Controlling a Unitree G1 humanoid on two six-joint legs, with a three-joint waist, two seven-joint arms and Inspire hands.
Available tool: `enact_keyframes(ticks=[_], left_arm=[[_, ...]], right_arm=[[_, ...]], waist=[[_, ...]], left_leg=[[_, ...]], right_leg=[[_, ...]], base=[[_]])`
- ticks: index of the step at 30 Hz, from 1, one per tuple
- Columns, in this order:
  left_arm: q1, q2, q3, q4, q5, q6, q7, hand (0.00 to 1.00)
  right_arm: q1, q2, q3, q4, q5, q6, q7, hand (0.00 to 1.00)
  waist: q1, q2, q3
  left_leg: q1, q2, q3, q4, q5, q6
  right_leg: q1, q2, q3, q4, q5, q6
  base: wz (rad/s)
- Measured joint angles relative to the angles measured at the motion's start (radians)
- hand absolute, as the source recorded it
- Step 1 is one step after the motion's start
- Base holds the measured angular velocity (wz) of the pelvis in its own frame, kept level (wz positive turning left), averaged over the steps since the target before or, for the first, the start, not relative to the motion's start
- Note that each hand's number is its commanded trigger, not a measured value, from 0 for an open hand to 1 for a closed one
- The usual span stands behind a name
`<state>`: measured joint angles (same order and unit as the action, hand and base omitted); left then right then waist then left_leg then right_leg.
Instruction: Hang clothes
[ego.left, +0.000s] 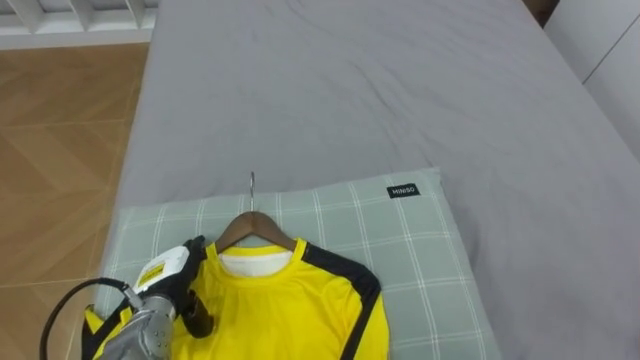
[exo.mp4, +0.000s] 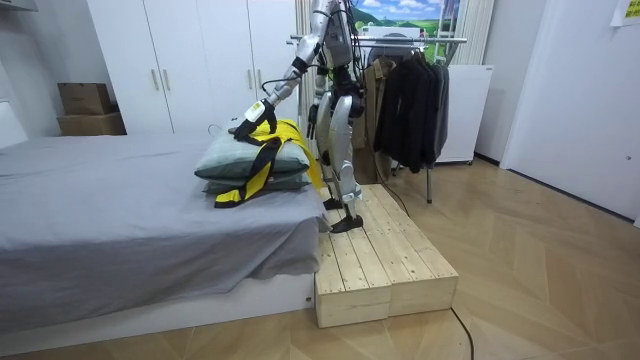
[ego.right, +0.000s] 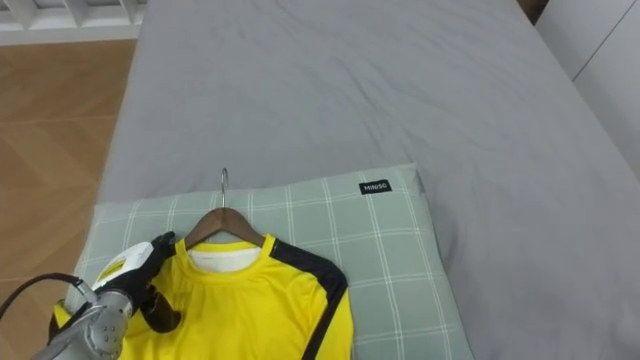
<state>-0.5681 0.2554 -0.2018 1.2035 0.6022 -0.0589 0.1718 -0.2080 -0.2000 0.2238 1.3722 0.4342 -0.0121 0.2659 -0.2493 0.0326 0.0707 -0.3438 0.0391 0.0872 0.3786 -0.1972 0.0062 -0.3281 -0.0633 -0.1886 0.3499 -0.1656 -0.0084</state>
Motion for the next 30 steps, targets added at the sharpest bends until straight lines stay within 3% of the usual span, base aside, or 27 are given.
enact_keyframes(ticks=[14, 16, 17, 22, 25, 30], left_arm=[[-0.01, 0.008, 0.0, 0.01, 0.0, -0.007, -0.006, 0.01], [-0.015, 0.008, 0.0, 0.022, 0.0, -0.009, -0.003, 0.11], [-0.024, 0.008, 0.0, 0.042, 0.0, -0.011, -0.003, 0.24], [-0.039, 0.013, 0.001, 0.062, 0.0, -0.011, 0.003, 0.36], [-0.056, 0.025, 0.001, 0.075, -0.001, -0.011, 0.028, 0.39], [-0.072, 0.038, 0.001, 0.088, 0.0, -0.006, 0.034, 0.53]], right_arm=[[-0.002, 0.0, 0.0, 0.001, 0.01, -0.012, -0.002, 0.0], [0.0, 0.0, 0.0, 0.002, 0.011, -0.012, -0.002, 0.0], [-0.003, 0.0, 0.0, -0.001, 0.013, -0.012, -0.003, 0.0], [0.001, 0.0, 0.0, -0.001, 0.012, -0.011, -0.004, 0.0], [0.003, 0.0, 0.0, -0.001, 0.021, -0.011, -0.004, 0.0], [0.001, 0.0, 0.0, -0.002, 0.022, -0.011, -0.005, 0.0]], waist=[[-0.001, -0.01, 0.007], [-0.001, -0.011, 0.007], [-0.001, -0.011, 0.007], [-0.001, -0.013, 0.0068], [-0.001, -0.016, 0.0066], [-0.001, -0.021, 0.0051]], left_leg=[[0.003, 0.0, 0.007, 0.0, 0.0, -0.001], [0.003, 0.0, 0.009, 0.0, 0.0, -0.001], [0.003, 0.0, 0.011, 0.0, 0.0, -0.001], [0.003, 0.001, 0.021, 0.0, 0.0, -0.001], [0.006, 0.0, 0.024, 0.001, 0.0, -0.001], [0.012, 0.0, 0.032, 0.001, 0.0, -0.001]], right_leg=[[-0.014, -0.003, 0.009, 0.029, -0.016, -0.006], [-0.015, -0.003, 0.007, 0.03, -0.016, -0.006], [-0.016, -0.003, 0.007, 0.031, -0.016, -0.006], [-0.022, -0.004, 0.015, 0.038, -0.016, -0.006], [-0.024, -0.005, 0.018, 0.044, -0.016, -0.006], [-0.023, -0.005, 0.024, 0.048, -0.016, -0.006]], base=[[-0.01], [-0.02], [0.0], [-0.04], [-0.01], [-0.03]])
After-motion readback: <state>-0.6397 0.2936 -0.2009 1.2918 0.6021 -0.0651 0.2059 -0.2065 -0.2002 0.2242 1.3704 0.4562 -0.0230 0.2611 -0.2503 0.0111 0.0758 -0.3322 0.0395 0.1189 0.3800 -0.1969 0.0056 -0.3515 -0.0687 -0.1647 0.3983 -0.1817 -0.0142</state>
